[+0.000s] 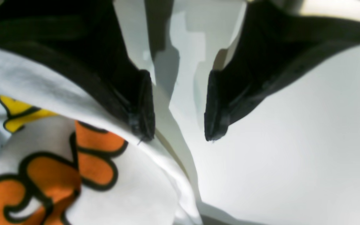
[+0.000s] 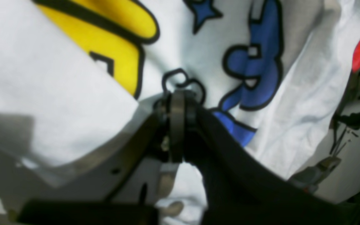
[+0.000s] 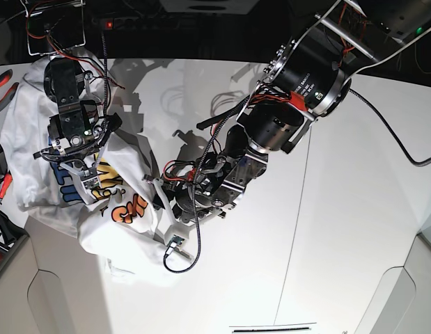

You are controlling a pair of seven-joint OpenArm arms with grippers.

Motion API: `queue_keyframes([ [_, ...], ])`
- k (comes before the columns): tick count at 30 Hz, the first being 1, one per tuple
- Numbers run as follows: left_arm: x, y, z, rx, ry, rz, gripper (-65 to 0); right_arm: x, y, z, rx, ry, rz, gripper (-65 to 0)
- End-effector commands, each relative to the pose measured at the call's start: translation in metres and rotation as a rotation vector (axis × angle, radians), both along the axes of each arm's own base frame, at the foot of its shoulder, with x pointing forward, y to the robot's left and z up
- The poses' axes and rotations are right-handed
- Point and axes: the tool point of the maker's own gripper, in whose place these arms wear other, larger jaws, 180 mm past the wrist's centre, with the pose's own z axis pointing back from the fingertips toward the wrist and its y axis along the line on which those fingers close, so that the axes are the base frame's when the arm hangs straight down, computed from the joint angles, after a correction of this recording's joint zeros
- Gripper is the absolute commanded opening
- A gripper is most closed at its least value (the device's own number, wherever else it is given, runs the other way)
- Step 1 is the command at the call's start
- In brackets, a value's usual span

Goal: Layout the t-shirt on the table in an organized manner, then fold the t-shirt properly

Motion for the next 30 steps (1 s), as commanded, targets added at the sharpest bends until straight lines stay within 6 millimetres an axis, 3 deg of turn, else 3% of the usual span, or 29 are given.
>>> queue_keyframes([
  [1,0.017,-0.010,0.025,-0.042,-0.066,-0.007,-35.3,-0.028,0.002,-0.013,0.025,0.115,-0.021,-65.0],
  [7,0.015,-0.020,0.033,-0.156,-0.026,0.009,-35.3,-0.028,0.002,-0.013,0.025,0.115,-0.021,-65.0],
  [16,0.041,-0.012,0.061,-0.305,0.003,0.114,-35.3,-0.028,0.005,-0.014,0.046,0.117,-0.027,-65.0],
  [30,0.012,-0.012,0.029,-0.302,0.086,0.112,-35.3,-0.028,0.005,-0.014,0.045,0.116,-0.027,-65.0],
])
